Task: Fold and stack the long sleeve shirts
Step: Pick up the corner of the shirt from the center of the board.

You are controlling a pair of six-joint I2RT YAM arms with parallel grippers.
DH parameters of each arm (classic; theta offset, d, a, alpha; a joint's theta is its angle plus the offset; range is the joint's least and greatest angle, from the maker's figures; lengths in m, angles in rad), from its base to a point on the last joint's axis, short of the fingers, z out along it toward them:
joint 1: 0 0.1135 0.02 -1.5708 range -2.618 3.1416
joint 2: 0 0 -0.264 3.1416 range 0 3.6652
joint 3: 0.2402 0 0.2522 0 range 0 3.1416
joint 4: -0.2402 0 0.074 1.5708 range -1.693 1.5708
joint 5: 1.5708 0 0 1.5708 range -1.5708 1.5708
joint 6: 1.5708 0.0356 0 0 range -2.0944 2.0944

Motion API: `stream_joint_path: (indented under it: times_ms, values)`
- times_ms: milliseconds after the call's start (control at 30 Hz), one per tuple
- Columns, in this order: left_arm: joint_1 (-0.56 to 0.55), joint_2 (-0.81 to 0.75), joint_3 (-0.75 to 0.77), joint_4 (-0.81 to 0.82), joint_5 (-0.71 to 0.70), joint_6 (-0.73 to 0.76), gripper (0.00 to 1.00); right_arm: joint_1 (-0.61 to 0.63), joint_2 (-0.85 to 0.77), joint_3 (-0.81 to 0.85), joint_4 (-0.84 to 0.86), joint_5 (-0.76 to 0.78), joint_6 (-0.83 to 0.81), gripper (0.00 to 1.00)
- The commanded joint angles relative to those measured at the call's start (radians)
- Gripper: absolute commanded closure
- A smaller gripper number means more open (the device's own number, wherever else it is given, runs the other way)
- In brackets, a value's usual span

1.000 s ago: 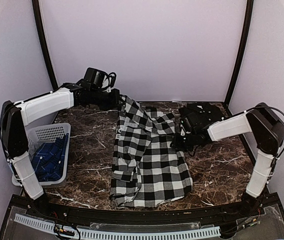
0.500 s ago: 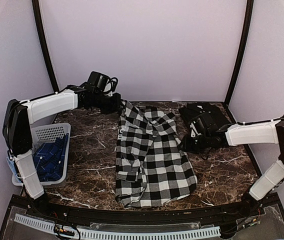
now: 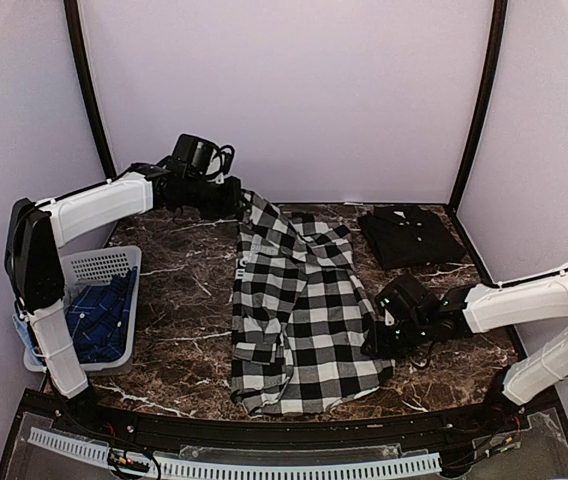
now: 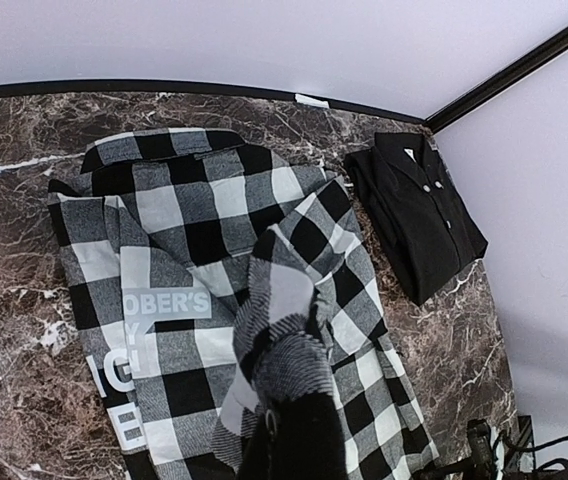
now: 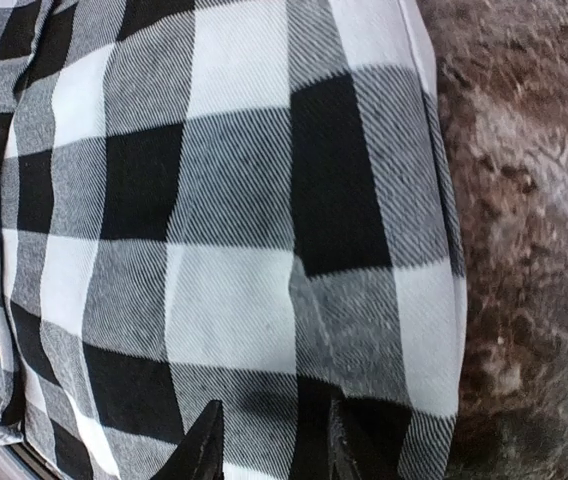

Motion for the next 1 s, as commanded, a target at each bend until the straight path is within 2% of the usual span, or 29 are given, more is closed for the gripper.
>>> stream_joint_path:
  times_ms: [0, 267, 500, 967]
  values:
    - [0.021, -0.049, 0.043, -0.030, -0.016, 0.024, 1.00, 0.049, -0.077, -0.039, -0.070, 0.022, 0.090, 0.67]
    - [0.031, -0.056, 0.063, -0.038, -0.014, 0.034, 1.00, 0.076, -0.305, -0.058, -0.288, 0.099, 0.170, 0.63]
    - [0.035, -0.057, 0.078, -0.036, 0.005, 0.031, 1.00, 0.078, -0.446, -0.138, -0.325, 0.099, 0.228, 0.60]
    - [0.037, -0.055, 0.105, -0.048, 0.005, 0.039, 1.00, 0.079, -0.333, -0.201, -0.128, 0.101, 0.249, 0.73]
